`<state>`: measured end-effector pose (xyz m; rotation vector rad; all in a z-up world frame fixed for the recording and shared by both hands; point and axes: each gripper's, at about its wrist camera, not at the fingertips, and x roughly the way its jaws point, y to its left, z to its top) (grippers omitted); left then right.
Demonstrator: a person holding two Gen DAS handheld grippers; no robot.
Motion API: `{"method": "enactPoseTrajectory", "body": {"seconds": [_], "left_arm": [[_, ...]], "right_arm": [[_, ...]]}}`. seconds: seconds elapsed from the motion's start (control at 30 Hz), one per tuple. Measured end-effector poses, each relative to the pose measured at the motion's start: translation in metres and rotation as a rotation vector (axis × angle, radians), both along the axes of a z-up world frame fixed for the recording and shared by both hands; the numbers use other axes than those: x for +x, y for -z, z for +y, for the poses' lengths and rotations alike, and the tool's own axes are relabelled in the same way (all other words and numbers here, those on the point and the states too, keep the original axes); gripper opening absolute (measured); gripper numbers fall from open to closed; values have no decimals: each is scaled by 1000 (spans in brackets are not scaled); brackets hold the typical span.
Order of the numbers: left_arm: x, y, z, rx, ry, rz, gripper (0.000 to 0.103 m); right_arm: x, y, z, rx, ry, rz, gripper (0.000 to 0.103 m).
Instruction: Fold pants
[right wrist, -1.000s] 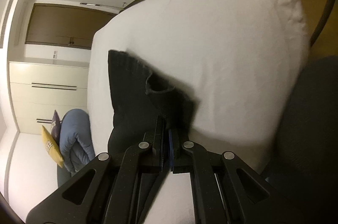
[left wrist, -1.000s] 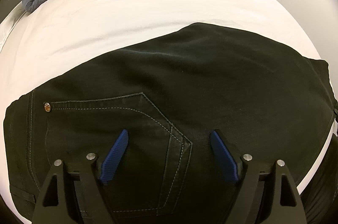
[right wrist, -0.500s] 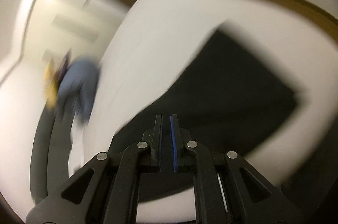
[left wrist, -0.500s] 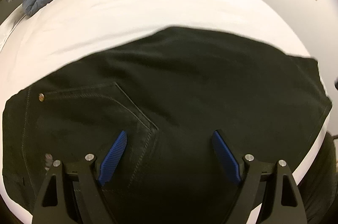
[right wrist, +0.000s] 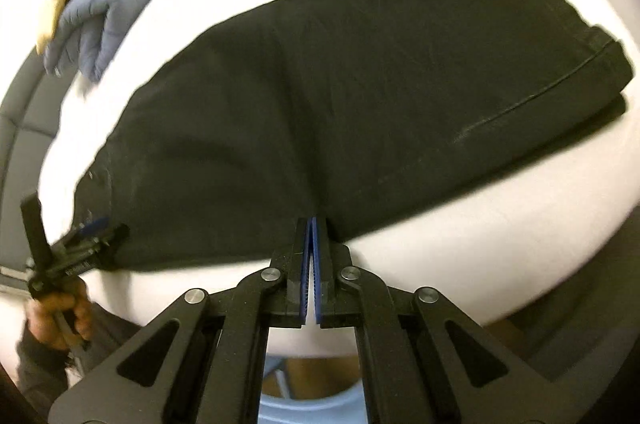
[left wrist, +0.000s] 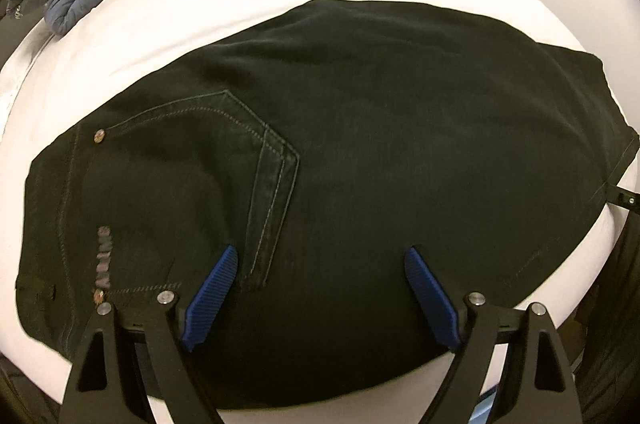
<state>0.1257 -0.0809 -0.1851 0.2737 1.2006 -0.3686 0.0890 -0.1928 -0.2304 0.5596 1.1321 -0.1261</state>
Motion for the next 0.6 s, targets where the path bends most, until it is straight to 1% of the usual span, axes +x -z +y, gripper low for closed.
{"method": "enactPoseTrajectory", "body": {"seconds": [0.03,0.07,0.1,0.17,0.23,0.27,0.33,0.37,0.4,0.43,0.47,0.5,0.53,0.6], "left_arm": [[-3,-1,2,5,-2,4,88],[-6,-1,2,7,-5,5,88],[-9,-1,4,3,-10,5,88],[-18,0,9,-6,-21,0,88],[-23,-3,12,-9,-33,-11,86],[-27,-6,16,-14,-30,-22,86],[-34,-17,13,-31,-11,-64,86],[-35,-24,11,-45,-4,-87,86],[-31,-25,6,-61,-2,-95,86],[-22,-26,4,-81,-9,-96,86],[-17,-26,3,-92,-17,-97,86],[-10,-24,2,-102,-24,-97,86],[14,-21,6,-106,-35,-93,86],[35,-2,8,-101,-72,-61,86]], "right_arm": [[2,-7,1,-10,7,3,0],[10,-18,0,9,4,-48,5],[10,-28,1,34,-9,-103,5],[23,-44,11,82,-63,-196,5],[46,-46,27,144,-144,-249,5],[52,-42,31,162,-159,-244,5],[69,-19,38,189,-168,-190,5],[74,1,36,184,-169,-128,5],[74,22,33,148,-154,-50,4],[63,29,26,196,-138,-107,4],[54,29,21,200,-120,-128,0],[41,28,13,179,-103,-129,0],[25,27,2,170,-76,-143,0],[7,21,-14,156,-18,-139,0]]}}
